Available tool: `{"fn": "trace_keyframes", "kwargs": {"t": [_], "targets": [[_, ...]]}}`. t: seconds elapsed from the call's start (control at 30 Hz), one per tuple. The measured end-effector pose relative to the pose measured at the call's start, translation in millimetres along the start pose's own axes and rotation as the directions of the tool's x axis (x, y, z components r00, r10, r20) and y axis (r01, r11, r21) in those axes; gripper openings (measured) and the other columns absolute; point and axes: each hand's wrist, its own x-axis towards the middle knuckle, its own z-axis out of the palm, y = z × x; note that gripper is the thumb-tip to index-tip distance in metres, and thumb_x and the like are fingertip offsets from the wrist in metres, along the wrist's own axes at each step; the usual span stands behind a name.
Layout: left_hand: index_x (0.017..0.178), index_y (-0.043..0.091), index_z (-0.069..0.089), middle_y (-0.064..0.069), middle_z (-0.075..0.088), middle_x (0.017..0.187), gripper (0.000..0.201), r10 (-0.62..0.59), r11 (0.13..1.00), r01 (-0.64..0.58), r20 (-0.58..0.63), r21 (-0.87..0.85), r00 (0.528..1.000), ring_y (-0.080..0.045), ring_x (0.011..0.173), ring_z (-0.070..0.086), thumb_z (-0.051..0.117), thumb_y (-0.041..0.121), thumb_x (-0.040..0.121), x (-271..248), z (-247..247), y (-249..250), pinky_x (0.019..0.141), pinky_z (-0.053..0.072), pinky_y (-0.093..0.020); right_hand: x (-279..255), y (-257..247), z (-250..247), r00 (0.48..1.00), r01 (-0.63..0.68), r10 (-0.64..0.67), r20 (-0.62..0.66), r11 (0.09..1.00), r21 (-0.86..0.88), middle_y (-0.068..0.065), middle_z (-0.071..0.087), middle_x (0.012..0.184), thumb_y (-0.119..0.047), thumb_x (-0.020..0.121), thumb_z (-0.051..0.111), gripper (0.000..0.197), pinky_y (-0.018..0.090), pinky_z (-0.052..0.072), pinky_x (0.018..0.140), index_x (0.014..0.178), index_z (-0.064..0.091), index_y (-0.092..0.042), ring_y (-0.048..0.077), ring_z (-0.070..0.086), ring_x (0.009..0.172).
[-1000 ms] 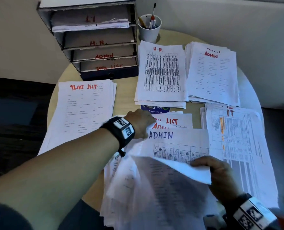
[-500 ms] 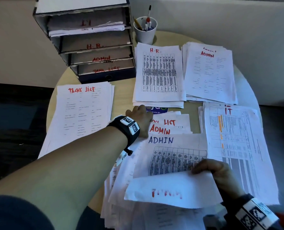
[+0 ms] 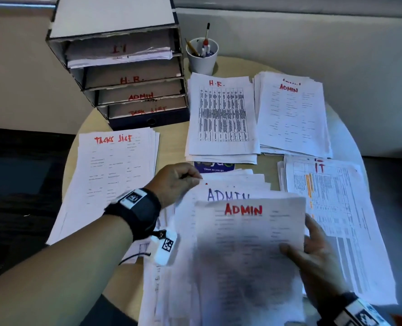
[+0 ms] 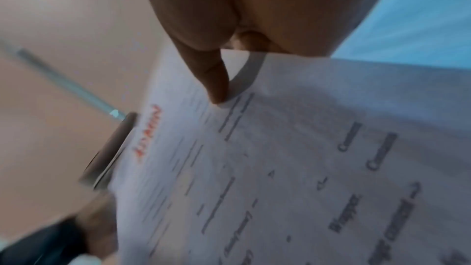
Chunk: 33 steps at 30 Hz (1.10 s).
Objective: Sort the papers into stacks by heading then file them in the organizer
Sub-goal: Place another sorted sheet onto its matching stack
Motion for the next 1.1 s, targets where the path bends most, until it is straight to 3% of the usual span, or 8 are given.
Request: {"fn": "trace_keyframes", "kwargs": {"t": [0.1, 0.3, 0.5, 0.63, 0.83, 0.93, 1.03, 1.1], "targets": [[0.082, 0.023, 0.07, 0.012, 0.067, 0.079, 0.021, -0.014, 0.995, 0.013, -0.018, -0.1, 1.0, -0.003, 0.075, 0.057, 0.065, 0.006, 0.093, -10.0, 1.6, -4.9, 0.072, 0.047, -0.016, 17.2, 2.0, 11.6, 0.999, -0.012, 0.006, -0.047, 0.991, -0.135, 0.005, 0.076, 0.101, 0.003, 0.077, 0.075, 0.086, 0.052, 0.053, 0.089, 0.144, 0.038, -0.037, 0.028, 0.071, 0.099], [0.081, 0.02, 0.072, 0.004, 0.072, 0.085, 0.021, 0.003, 0.983, 0.002, 0.025, -0.183, 1.0, -0.013, 0.083, 0.064, 0.065, 0.003, 0.092, -15.6, 3.1, 10.1, 0.079, 0.055, -0.029, 35.5, -21.6, 31.7, 0.999, 0.007, -0.024, -0.042, 0.927, -0.376, -0.004, 0.074, 0.077, -0.012, 0.081, 0.076, 0.008, 0.018, 0.049, 0.056, 0.081, 0.07, -0.018, 0.016, 0.071, 0.074], [0.098, 0.02, 0.063, -0.007, 0.069, 0.09, 0.02, -0.255, 0.643, 0.103, -0.086, -0.759, 0.963, -0.021, 0.074, 0.061, 0.069, 0.034, 0.085, -25.9, 7.3, 5.0, 0.066, 0.051, -0.031, 35.9, -44.0, 36.7, 0.998, 0.0, -0.001, -0.056, 1.0, -0.006, 0.011, 0.077, 0.09, -0.003, 0.092, 0.061, 0.013, 0.038, 0.06, 0.066, 0.1, 0.07, -0.007, 0.029, 0.074, 0.081], [0.113, 0.023, 0.062, 0.008, 0.074, 0.105, 0.024, -0.215, 0.908, 0.213, 0.036, -0.36, 0.976, -0.017, 0.098, 0.069, 0.057, 0.026, 0.09, -56.0, 43.0, -14.7, 0.09, 0.056, -0.038, 36.7, -48.2, 47.5, 0.998, 0.003, 0.001, -0.059, 0.998, 0.058, 0.008, 0.077, 0.092, -0.003, 0.092, 0.061, 0.015, 0.028, 0.056, 0.061, 0.104, 0.067, -0.009, 0.023, 0.074, 0.081], [0.117, 0.03, 0.057, 0.013, 0.071, 0.113, 0.026, -0.314, 0.895, 0.291, -0.013, -0.338, 0.949, -0.014, 0.105, 0.067, 0.056, 0.026, 0.091, -69.2, 47.1, -12.4, 0.099, 0.052, -0.045, 39.0, -49.5, 67.0, 0.991, 0.005, -0.018, -0.132, 0.995, -0.1, 0.001, 0.075, 0.09, 0.002, 0.082, 0.071, 0.023, 0.027, 0.052, 0.066, 0.098, 0.069, -0.014, 0.02, 0.071, 0.082], [0.109, 0.022, 0.056, 0.003, 0.069, 0.107, 0.017, -0.306, 0.952, 0.3, -0.123, -0.065, 0.944, -0.02, 0.099, 0.064, 0.051, 0.029, 0.094, -77.9, 39.2, -13.0, 0.093, 0.054, -0.042, 41.3, -57.7, 64.4, 0.981, 0.002, -0.04, -0.188, 0.98, -0.198, 0.006, 0.073, 0.103, -0.002, 0.08, 0.074, 0.033, 0.036, 0.054, 0.08, 0.11, 0.065, -0.013, 0.028, 0.07, 0.097], [0.096, 0.019, 0.046, -0.001, 0.06, 0.091, 0.009, -0.093, 0.941, 0.153, -0.206, 0.302, 0.974, -0.024, 0.081, 0.058, 0.044, 0.027, 0.101, -83.8, 22.2, 13.0, 0.069, 0.045, -0.033, 29.2, -89.2, 62.5, 0.892, 0.215, -0.4, -0.211, 0.785, -0.58, 0.011, 0.054, 0.132, -0.015, 0.073, 0.084, 0.07, 0.049, 0.045, 0.103, 0.134, 0.049, -0.014, 0.03, 0.054, 0.123], [0.095, 0.022, 0.044, -0.002, 0.058, 0.091, 0.006, 0.137, 0.832, -0.024, -0.163, 0.554, 0.977, -0.024, 0.079, 0.055, 0.042, 0.02, 0.101, -86.2, 13.0, 49.3, 0.065, 0.034, -0.032, 8.9, -124.7, 69.7, 0.666, 0.553, -0.74, 0.095, 0.403, -0.729, 0.015, 0.052, 0.134, -0.02, 0.075, 0.08, 0.068, 0.05, 0.04, 0.107, 0.135, 0.052, -0.007, 0.034, 0.05, 0.126]]}}
